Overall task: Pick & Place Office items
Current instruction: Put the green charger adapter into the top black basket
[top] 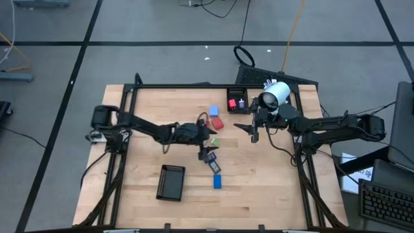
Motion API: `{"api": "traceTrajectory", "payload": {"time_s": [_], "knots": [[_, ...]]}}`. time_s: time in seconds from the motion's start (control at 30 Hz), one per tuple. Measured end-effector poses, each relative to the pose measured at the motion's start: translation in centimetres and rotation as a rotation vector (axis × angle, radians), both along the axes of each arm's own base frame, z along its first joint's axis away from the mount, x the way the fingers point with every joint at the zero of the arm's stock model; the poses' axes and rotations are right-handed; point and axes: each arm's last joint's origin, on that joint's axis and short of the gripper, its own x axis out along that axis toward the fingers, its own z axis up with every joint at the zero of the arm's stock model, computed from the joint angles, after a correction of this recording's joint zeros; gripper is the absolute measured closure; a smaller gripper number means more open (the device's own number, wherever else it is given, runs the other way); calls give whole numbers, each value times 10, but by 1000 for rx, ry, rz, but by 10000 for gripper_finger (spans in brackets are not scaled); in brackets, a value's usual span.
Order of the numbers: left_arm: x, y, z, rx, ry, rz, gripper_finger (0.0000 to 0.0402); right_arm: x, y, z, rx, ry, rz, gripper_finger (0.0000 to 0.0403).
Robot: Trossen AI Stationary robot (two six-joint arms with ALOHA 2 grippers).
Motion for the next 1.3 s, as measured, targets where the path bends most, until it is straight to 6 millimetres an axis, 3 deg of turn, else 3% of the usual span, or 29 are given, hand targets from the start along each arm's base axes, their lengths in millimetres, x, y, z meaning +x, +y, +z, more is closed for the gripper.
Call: {"api": "traceTrajectory", "payload": {"time_s": [0.17, 0.4, 0.8, 1.3], "knots": [[14, 6, -16, -18, 62, -22, 64, 0, 0, -1, 3, 13, 1, 165], [13, 14, -39, -45, 208, -29, 64, 0, 0, -3, 14, 29, 2, 165], [10, 12, -43, -150, 251, -122, 64, 0, 0, -3, 15, 27, 3, 165], [10, 16, -43, -41, 252, -22, 64, 0, 0, -3, 14, 28, 3, 165]]}}
